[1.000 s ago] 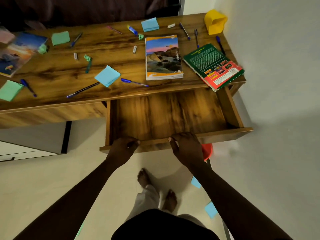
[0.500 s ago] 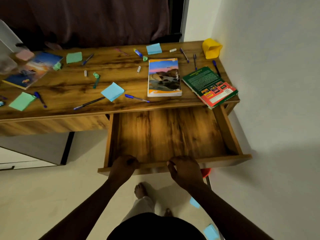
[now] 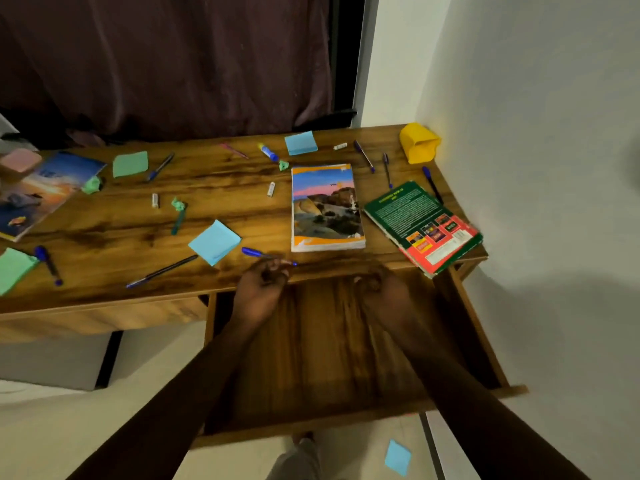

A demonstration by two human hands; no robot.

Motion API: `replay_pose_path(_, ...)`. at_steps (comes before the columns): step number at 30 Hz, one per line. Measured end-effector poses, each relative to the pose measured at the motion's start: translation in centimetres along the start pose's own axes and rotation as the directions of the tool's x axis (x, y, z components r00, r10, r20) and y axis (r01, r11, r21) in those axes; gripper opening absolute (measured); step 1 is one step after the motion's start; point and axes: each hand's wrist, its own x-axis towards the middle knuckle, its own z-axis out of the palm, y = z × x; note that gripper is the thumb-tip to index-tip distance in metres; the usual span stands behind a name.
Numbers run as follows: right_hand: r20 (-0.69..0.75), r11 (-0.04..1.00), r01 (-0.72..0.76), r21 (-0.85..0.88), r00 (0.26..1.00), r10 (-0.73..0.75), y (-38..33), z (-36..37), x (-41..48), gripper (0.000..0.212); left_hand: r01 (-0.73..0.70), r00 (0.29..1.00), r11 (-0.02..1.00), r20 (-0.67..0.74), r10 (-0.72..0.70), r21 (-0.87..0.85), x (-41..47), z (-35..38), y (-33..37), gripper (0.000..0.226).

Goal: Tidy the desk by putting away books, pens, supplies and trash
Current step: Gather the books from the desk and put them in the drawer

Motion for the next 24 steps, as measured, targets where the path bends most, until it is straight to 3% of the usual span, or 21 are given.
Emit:
replay_pose_path(4, -0.039, 0.998, -0.070, -0.007, 0.997, 0.070, -2.0, 0.3, 6.8, 0.029, 0.101, 0.995, 0.995, 0.020, -0.101, 0.015, 7.3, 1.2, 2.1, 0.057)
replay_pose_path(8, -0.049, 0.984, -0.165, -0.063, 0.986, 0.162, -3.1, 1.4, 11.5, 0.044, 0.219, 0.975, 0.975, 0.038, -0.221, 0.046, 13.4, 2.6, 2.6, 0.069)
replay_pose_path(11, -0.036, 0.987, -0.143, -0.068, 0.989, 0.141, -3.5, 1.8, 12.8, 0.041, 0.301, 0.953, 0.952, 0.058, -0.298, -0.057, 16.3, 3.2, 1.5, 0.085)
replay_pose_path(12, -0.032, 0.988, -0.134, -0.080, 0.991, 0.132, -3.6, 2.0, 13.0, 0.040, 0.337, 0.941, 0.936, 0.065, -0.332, -0.101, 16.9, 3.4, 1.3, 0.081)
replay_pose_path(15, -0.027, 0.989, -0.108, -0.101, 0.994, 0.106, -3.6, 2.2, 13.4, 0.043, 0.407, 0.913, 0.893, 0.129, -0.388, -0.193, 16.5, 3.0, 3.5, 0.033)
replay_pose_path(16, -0.019, 0.989, -0.106, -0.099, 0.994, 0.105, -3.6, 2.2, 13.3, 0.043, 0.422, 0.904, 0.889, 0.147, -0.400, -0.179, 16.7, 3.1, 4.0, 0.027)
replay_pose_path(24, -0.063, 0.990, -0.141, 0.031, 0.988, 0.143, -2.8, 2.3, 13.5, 0.045, 0.383, 0.915, 0.906, 0.206, -0.346, -0.179, 17.3, 4.3, 5.8, 0.040)
